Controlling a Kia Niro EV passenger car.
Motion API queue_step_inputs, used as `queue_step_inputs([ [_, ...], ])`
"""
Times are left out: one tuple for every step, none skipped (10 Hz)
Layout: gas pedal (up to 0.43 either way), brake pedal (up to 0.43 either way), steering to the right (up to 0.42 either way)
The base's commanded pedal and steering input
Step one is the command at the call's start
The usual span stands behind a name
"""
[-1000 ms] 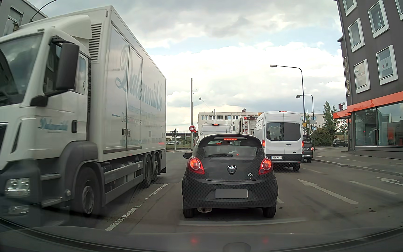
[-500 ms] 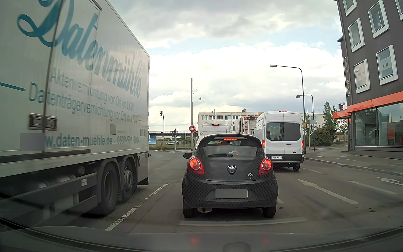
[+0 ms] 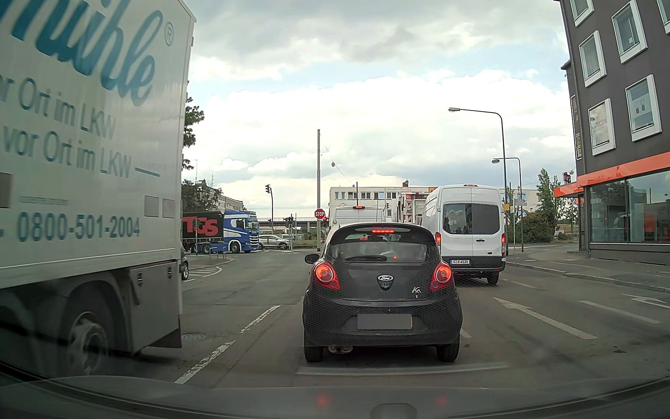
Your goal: Follow the waypoints while adhering to traffic rules and regulations
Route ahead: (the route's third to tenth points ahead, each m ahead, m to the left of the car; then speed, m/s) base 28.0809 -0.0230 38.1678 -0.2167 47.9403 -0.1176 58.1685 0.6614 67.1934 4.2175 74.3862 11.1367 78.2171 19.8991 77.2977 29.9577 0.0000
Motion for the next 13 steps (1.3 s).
queue_step_inputs([
  [0.0,0.28,-0.002],
  [0.0,0.28,-0.002],
  [0.0,0.274,-0.001],
  [0.0,0.28,-0.002],
  [0.0,0.28,-0.002],
  [0.0,0.28,-0.002],
  [0.0,0.274,-0.001],
  [0.0,0.28,-0.002],
  [0.0,0.28,-0.002],
  [0.0,0.274,-0.001],
  [0.0,0.28,-0.001],
  [0.0,0.28,-0.002],
  [0.0,0.28,-0.002],
])
